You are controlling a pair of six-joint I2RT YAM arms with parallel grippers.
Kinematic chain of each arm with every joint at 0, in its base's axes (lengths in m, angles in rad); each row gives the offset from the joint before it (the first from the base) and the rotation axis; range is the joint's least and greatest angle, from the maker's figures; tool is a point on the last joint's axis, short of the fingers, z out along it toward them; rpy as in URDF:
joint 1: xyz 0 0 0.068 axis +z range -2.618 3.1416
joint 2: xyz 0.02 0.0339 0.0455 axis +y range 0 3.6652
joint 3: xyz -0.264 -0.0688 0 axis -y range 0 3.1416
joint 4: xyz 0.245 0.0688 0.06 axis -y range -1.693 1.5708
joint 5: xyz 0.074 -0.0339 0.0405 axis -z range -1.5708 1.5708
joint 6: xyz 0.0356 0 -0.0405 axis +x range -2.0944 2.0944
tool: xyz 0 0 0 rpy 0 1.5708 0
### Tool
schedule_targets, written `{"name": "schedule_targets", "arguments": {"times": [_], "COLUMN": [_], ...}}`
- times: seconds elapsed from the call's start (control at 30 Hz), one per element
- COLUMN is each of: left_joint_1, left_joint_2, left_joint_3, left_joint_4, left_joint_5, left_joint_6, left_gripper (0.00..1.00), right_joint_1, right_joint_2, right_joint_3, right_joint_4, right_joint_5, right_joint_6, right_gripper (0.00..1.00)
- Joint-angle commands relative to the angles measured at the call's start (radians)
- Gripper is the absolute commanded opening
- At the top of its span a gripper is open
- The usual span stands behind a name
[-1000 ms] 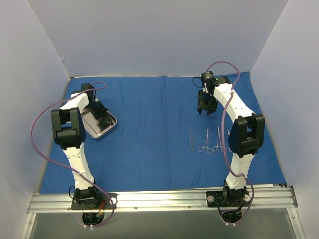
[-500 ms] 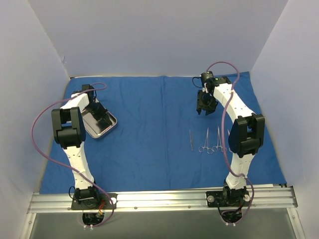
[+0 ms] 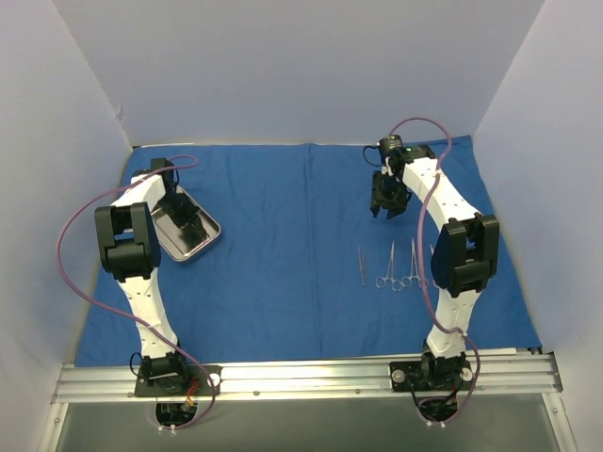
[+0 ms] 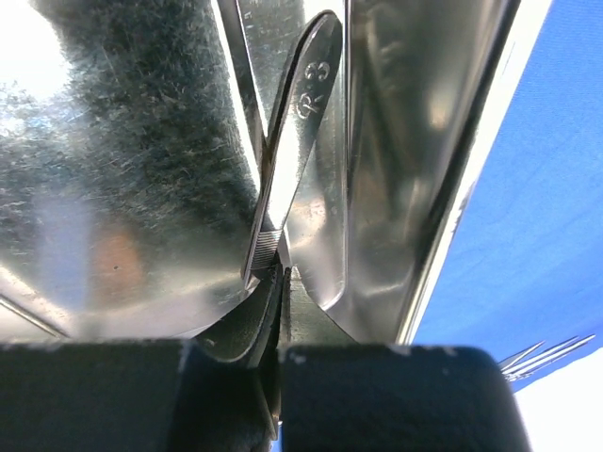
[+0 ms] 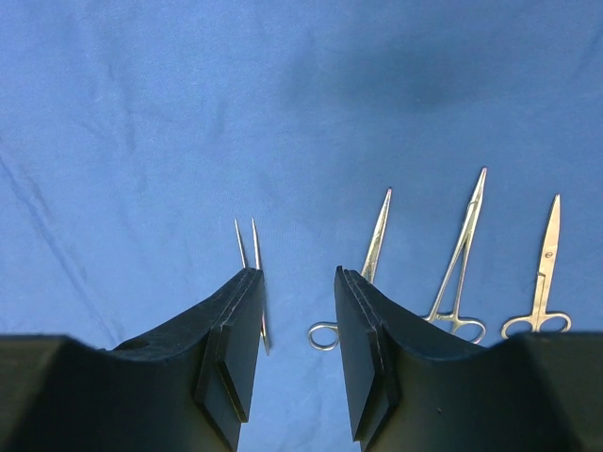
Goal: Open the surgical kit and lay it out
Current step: Pick up the medical item from the container.
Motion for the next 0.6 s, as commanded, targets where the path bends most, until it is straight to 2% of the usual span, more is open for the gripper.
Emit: {"name": "schedule_targets", "arguments": {"times": [0.0,0.13,0.3,0.57], "left_joint_1": [0.01,0.008,0.007,-0.006], "left_joint_2": [-0.05,-0.079,-0.116,-0.162], "left_joint_3": [0.035,0.035,0.002,-0.019], "left_joint_4": [-0.014,-0.014,-0.008,-0.011], "left_joint_5": [-0.028,-0.04,-0.054,-0.092], "left_joint_6": [0.022,0.022,0.014,0.03], "left_gripper": [0.02,0.04,0.25,0.28], "right_joint_1": [0.003,0.003,0.003,0.003], "right_joint_2": [0.007,0.007,0.007,0.017], "right_joint_3": [0.03,0.02,0.021,0.032], "right_joint_4": [-0.031,-0.03,-0.03,-0.034], "right_joint_5": [-0.002,-0.005,-0.011,-0.021], "right_joint_6": [-0.011,-0.016,-0.027,-0.042], "right_gripper": [0.36,0.36,0.36,0.36]}}
